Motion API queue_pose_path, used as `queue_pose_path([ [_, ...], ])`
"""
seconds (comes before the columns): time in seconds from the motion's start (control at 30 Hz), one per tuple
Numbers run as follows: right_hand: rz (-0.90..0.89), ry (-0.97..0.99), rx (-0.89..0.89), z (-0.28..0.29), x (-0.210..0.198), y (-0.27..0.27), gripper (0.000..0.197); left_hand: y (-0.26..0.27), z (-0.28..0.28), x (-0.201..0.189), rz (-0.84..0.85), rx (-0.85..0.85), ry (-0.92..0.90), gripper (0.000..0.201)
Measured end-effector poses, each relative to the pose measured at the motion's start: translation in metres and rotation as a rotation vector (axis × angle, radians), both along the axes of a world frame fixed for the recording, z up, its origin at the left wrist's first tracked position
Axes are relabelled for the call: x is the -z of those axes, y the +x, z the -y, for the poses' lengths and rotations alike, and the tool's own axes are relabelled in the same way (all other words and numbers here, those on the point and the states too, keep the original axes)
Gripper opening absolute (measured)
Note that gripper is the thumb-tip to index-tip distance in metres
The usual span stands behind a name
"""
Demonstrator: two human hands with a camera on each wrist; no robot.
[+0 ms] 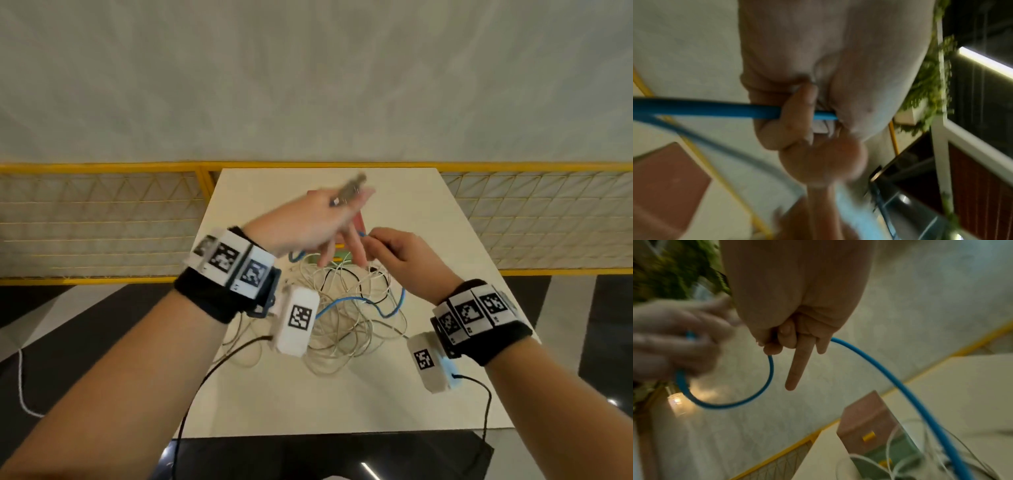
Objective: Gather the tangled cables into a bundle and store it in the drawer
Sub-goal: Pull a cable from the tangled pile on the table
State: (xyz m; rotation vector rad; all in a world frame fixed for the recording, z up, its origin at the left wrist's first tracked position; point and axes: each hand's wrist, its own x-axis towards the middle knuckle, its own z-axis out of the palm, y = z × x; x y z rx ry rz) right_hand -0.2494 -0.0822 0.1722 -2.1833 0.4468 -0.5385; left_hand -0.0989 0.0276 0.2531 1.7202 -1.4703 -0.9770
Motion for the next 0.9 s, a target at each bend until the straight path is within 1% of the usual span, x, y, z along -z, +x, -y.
queue_pose_path([
  [0.03,0.03,-0.062,0.003,0.0,-0.01,0.001,0.025,-0.006,0.001,0.008,0.055,0.007,0.08,0.049],
  [0.07,0.048,-0.109,0.001,0.001,-0.02,0.002,0.023,-0.011,0.002,0.014,0.085,0.007,0.11,0.048],
  [0.13,0.051,-0.172,-0.016,0.006,-0.031,0.001,0.02,-0.012,0.002,0.019,0.071,-0.016,0.084,0.043],
  [0.17,0.047,-0.178,-0.022,0.007,-0.031,0.0,0.021,-0.008,0.003,0.019,0.068,-0.032,0.041,0.038],
  [0.23,0.041,-0.124,-0.028,0.009,-0.023,-0.003,0.023,0.0,0.005,0.014,0.093,-0.081,-0.098,0.02],
  [0.33,0.065,-0.01,-0.007,0.016,0.003,-0.004,0.029,0.01,0.009,0.0,0.067,-0.224,-0.355,0.018],
  [0.43,0.0,0.073,0.031,0.024,0.025,-0.005,0.034,0.017,0.006,-0.015,-0.068,-0.428,-0.557,0.019],
  [0.5,-0.047,0.081,0.031,0.024,0.03,-0.006,0.034,0.028,0.004,-0.018,-0.083,-0.547,-0.599,0.021],
  [0.57,-0.08,0.087,0.018,0.021,0.024,-0.005,0.033,0.034,0.002,-0.015,-0.01,-0.61,-0.557,0.014],
  [0.6,-0.082,0.093,0.006,0.018,0.016,-0.003,0.033,0.033,0.0,-0.015,0.043,-0.608,-0.535,0.019],
  [0.63,-0.078,0.08,-0.006,0.016,0.007,-0.001,0.034,0.03,-0.002,-0.014,0.113,-0.572,-0.519,0.036],
  [0.67,-0.075,0.05,-0.016,0.014,-0.002,0.002,0.033,0.024,-0.003,-0.012,0.174,-0.502,-0.51,0.053],
  [0.7,-0.073,0.003,-0.028,0.012,-0.012,0.006,0.032,0.017,-0.004,-0.011,0.228,-0.411,-0.485,0.064],
  [0.73,-0.069,-0.049,-0.041,0.01,-0.022,0.008,0.03,0.01,-0.004,-0.007,0.28,-0.304,-0.426,0.068],
  [0.77,-0.057,-0.101,-0.052,0.008,-0.031,0.011,0.028,0.005,-0.003,-0.003,0.321,-0.203,-0.343,0.063],
  [0.83,-0.052,-0.228,-0.062,0.006,-0.047,0.013,0.024,0.0,-0.001,0.006,0.342,-0.087,-0.211,0.028],
  [0.87,-0.056,-0.292,-0.06,0.007,-0.053,0.013,0.022,0.0,-0.001,0.011,0.315,-0.083,-0.207,0.022],
  [0.9,-0.044,-0.333,-0.061,0.008,-0.056,0.012,0.022,0.001,-0.002,0.012,0.303,-0.105,-0.226,0.024],
])
